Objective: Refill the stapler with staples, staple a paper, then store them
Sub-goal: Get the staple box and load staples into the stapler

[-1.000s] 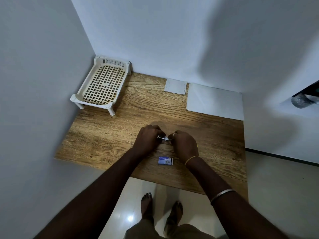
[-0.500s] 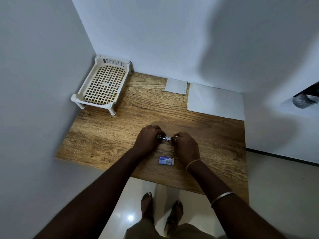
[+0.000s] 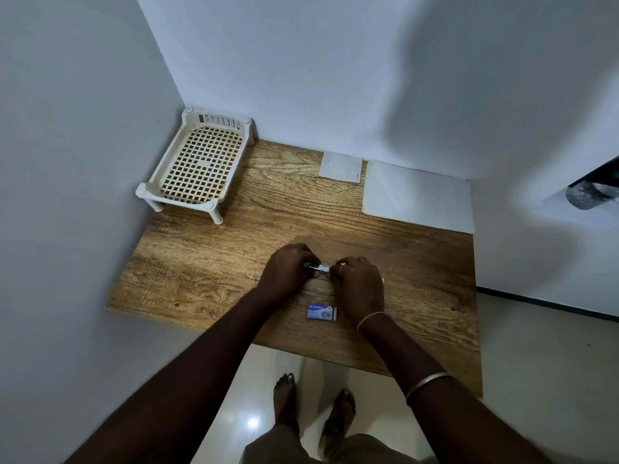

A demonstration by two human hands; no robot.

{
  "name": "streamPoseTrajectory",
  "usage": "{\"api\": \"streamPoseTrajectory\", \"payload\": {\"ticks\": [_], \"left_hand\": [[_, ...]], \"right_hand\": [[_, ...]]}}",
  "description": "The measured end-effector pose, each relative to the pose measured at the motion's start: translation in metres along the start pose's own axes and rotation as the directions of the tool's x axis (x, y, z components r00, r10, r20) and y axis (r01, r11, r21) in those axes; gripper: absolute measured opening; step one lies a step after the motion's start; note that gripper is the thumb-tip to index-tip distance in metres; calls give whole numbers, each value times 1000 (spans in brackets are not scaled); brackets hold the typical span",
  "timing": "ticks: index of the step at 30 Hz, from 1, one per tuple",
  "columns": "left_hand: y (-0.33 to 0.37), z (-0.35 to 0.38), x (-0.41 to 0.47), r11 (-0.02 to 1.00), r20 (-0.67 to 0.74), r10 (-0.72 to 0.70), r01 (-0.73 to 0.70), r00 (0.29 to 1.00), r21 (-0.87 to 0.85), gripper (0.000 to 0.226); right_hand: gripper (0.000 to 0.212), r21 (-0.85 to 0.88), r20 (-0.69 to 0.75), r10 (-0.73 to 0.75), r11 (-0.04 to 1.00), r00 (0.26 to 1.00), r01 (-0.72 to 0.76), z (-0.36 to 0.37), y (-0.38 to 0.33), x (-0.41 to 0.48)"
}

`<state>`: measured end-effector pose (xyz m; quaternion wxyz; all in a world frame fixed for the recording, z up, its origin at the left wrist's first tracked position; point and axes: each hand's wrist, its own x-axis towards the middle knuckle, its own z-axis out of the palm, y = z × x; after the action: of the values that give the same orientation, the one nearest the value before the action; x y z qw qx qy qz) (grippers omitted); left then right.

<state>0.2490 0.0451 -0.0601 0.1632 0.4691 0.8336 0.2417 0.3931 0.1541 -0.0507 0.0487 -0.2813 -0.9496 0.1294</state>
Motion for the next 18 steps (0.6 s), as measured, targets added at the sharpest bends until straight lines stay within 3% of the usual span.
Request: {"api": "streamPoseTrajectory", "payload": {"ticks": [13, 18], "left_hand": [[-5, 3, 0, 1000, -35, 11, -12, 999, -19, 21], [-7, 4, -3, 999, -45, 20, -21, 999, -31, 23]], "right_hand": [[20, -20, 50, 9, 1000, 999, -8, 4, -14, 12], [25, 124, 53, 14, 992, 999, -21, 1, -3, 10]]}}
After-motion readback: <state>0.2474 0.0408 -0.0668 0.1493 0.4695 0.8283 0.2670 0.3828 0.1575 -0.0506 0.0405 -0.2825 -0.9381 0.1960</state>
